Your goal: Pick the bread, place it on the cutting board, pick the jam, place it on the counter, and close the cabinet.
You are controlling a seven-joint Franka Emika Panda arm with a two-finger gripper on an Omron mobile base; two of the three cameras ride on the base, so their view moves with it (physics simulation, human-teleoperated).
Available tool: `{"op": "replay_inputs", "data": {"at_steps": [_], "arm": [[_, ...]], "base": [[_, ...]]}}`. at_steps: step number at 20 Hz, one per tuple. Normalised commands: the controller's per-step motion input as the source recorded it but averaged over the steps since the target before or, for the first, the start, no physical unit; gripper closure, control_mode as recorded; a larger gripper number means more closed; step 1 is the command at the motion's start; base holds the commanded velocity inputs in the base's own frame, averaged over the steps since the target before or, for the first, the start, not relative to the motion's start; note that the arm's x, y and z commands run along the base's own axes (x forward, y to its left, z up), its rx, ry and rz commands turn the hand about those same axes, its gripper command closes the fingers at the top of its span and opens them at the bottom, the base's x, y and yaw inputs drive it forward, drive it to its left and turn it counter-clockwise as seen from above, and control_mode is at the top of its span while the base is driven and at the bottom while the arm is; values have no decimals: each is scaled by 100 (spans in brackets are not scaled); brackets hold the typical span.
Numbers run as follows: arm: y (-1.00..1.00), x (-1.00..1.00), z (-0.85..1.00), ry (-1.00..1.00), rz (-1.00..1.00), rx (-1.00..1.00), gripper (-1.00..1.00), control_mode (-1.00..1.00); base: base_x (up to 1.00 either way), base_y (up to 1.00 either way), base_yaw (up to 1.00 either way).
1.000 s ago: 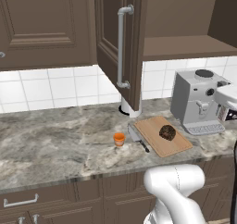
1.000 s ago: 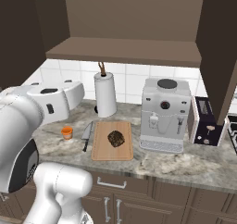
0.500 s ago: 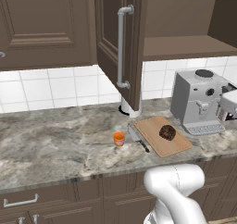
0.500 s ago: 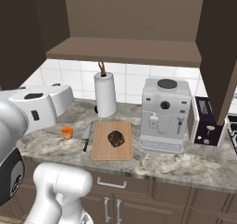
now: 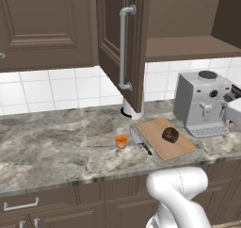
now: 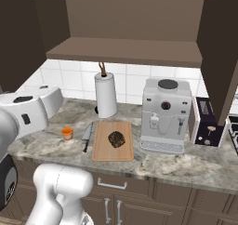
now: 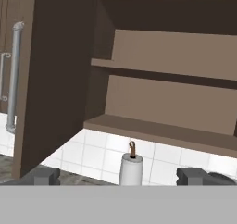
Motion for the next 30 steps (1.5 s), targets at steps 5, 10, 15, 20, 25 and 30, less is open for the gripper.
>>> {"op": "replay_inputs", "data": {"at_steps": [5,10,15,20,25,30], "arm": [[21,-24,0,0,6,0,-100,-100],[19,-18,0,0,5,0,-100,-100],[20,-11,1,0,4,0,-100,-100],[17,-1,0,0,2,0,-100,-100],[11,0,0,0,0,0,-100,-100],[18,0,0,0,1,0,-100,-100]], "base": [[0,0,0],[0,0,0],[0,0,0],[0,0,0],[0,0,0],[0,0,0]]}}
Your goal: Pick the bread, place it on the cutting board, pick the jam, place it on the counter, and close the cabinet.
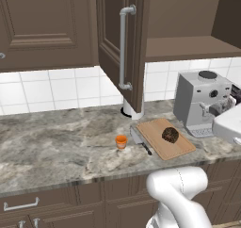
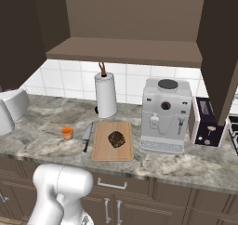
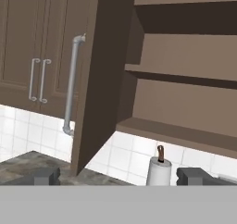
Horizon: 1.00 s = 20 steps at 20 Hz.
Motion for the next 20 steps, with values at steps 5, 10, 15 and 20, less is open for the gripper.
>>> {"op": "replay_inputs", "data": {"at_steps": [5,10,15,20], "arm": [[22,0,0,0,3,0,-100,-100],[21,0,0,0,3,0,-100,-100],[19,0,0,0,2,0,-100,-100],[19,0,0,0,2,0,-100,-100]], "base": [[0,0,0],[0,0,0],[0,0,0],[0,0,0]]}}
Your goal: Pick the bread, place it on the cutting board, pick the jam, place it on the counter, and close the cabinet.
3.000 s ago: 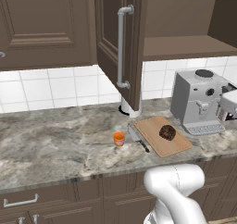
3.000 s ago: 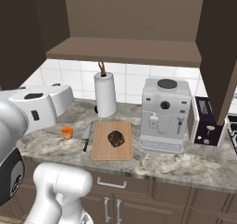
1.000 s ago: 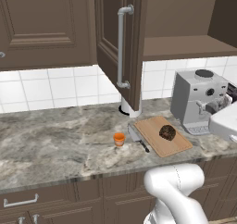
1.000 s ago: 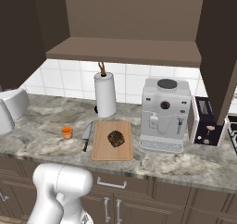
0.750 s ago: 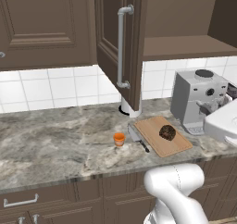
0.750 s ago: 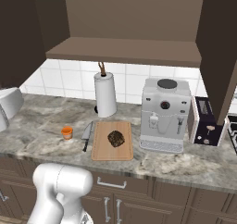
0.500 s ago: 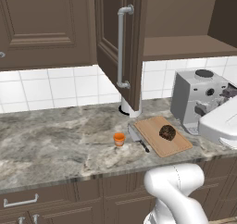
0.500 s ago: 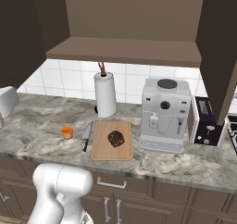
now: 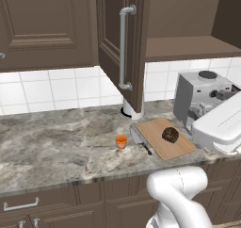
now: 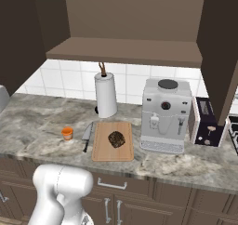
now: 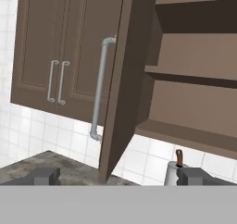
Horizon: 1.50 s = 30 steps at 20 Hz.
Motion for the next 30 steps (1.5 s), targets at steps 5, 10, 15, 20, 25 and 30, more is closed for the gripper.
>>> {"op": "replay_inputs", "data": {"at_steps": [5,10,15,20,25,30], "arm": [[19,0,0,0,0,0,-100,-100],[17,0,0,0,0,0,-100,-100],[16,7,0,0,0,0,-100,-100],[11,19,-2,0,0,0,-100,-100],[7,20,-9,0,0,0,-100,-100],[10,12,-16,0,0,0,-100,-100]], "base": [[0,0,0],[0,0,0],[0,0,0],[0,0,0],[0,0,0],[0,0,0]]}}
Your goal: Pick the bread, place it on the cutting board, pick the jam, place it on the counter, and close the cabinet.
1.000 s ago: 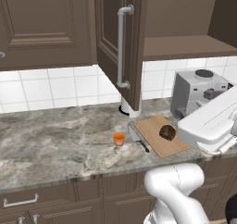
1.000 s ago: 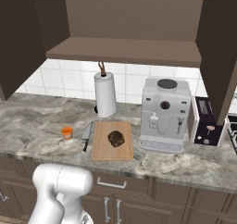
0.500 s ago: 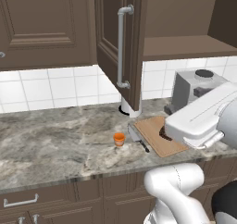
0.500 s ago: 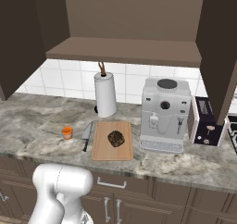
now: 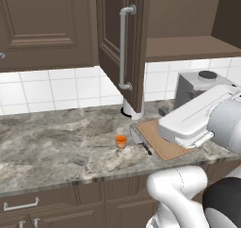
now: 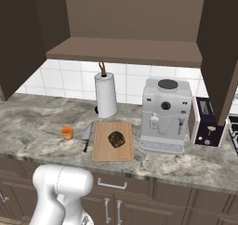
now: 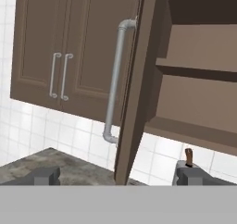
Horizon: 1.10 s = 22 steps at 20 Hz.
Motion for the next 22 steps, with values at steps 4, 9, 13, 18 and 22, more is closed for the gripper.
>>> {"op": "replay_inputs", "data": {"at_steps": [4,9,13,18,22], "arm": [[14,8,-18,0,0,0,-100,-100],[10,12,-4,0,0,0,-100,-100],[0,9,-3,0,0,0,-100,-100],[0,10,-16,0,-1,0,-100,-100],[5,8,-26,0,-1,0,-100,-100]], "base": [[0,0,0],[0,0,0],[0,0,0],[0,0,0],[0,0,0]]}}
